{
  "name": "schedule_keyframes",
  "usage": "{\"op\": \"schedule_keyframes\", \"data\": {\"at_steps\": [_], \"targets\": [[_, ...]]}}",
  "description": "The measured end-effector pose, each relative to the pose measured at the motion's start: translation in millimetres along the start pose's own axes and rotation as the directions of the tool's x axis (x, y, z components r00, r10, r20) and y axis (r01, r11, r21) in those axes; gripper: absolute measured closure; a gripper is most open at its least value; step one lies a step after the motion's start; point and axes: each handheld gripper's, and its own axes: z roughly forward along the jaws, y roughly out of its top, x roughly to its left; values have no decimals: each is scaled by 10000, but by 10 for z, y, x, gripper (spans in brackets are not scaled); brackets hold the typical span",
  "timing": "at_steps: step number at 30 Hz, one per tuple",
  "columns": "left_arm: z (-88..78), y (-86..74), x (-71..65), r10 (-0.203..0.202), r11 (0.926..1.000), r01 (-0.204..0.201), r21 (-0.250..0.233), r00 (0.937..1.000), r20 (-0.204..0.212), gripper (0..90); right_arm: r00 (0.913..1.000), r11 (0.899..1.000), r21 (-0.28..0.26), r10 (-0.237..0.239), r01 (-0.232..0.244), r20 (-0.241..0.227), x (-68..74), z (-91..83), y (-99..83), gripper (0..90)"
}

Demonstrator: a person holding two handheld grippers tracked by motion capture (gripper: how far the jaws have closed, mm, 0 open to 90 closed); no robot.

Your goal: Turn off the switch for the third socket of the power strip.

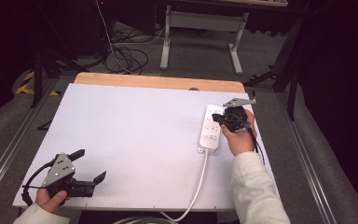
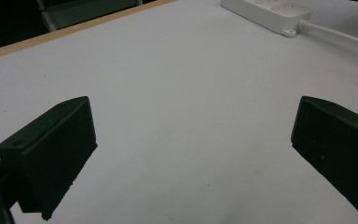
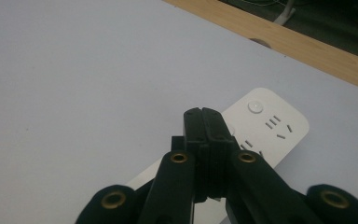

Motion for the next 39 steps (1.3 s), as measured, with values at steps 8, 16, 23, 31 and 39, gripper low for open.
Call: {"op": "schedule_keyframes", "data": {"at_steps": [8,16,23,31,39], "targets": [[6,0,1,4,10000,-4,11,10000,21,3,9996,10000,-75,42,-40,280,-43,181,-4,900],[6,0,1,-31,10000,30,12,10000,47,4,9984,9995,46,308,-311,474,-92,343,-32,900],[5,0,4,-15,10000,15,5,10000,61,3,9963,9985,-158,539,-530,663,-117,454,-67,900],[5,1,3,-12,10000,12,5,10000,66,4,9943,9983,50,578,-585,900,-145,556,-103,900],[6,1,2,-11,10000,11,-4,10000,53,4,9939,9979,195,599,-620,929,-152,639,-133,900]]}}
